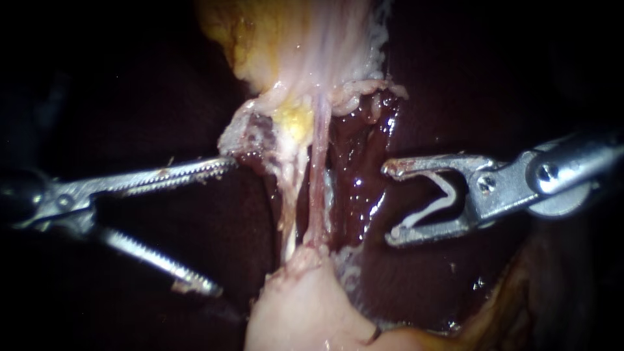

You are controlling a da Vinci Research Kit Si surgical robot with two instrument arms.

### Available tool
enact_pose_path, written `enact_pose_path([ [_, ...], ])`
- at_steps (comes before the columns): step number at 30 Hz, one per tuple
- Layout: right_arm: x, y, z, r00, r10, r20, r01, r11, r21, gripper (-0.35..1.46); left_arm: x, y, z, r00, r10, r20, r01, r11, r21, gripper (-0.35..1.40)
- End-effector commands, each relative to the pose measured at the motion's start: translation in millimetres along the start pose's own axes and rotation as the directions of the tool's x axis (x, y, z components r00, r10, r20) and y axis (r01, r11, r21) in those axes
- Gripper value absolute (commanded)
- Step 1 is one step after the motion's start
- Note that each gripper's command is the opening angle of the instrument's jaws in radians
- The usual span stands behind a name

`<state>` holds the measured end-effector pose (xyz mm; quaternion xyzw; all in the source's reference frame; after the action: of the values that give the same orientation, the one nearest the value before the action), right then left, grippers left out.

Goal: Grabbing gallbladder

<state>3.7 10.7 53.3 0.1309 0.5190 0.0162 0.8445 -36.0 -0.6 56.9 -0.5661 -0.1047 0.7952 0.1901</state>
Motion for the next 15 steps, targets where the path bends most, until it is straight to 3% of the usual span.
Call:
enact_pose_path([
  [1, 0.0, 0.0, 0.0, 1.000, 0.000, 0.000, 0.000, 1.000, 0.000, 0.50, 0.0, 0.0, 0.0, 1.0000, 0.000, 0.000, 0.000, 1.000, 0.000, 1.01],
  [8, 0.0, 0.0, -0.1, 1.000, -0.006, 0.000, 0.006, 1.000, 0.000, 0.50, 1.6, -1.2, -0.7, 0.9991, -0.042, 0.003, 0.042, 0.999, 0.034, 1.01],
  [13, 0.0, 0.0, -0.1, 1.000, -0.006, 0.000, 0.006, 1.000, 0.000, 0.50, 3.8, -3.3, -1.7, 0.9957, -0.092, 0.008, 0.091, 0.989, 0.113, 0.94],
  [15, 0.0, 0.0, -0.1, 1.000, -0.006, 0.000, 0.006, 1.000, 0.000, 0.50, 4.2, -4.1, -2.1, 0.9922, -0.124, 0.008, 0.121, 0.980, 0.156, 0.88],
])
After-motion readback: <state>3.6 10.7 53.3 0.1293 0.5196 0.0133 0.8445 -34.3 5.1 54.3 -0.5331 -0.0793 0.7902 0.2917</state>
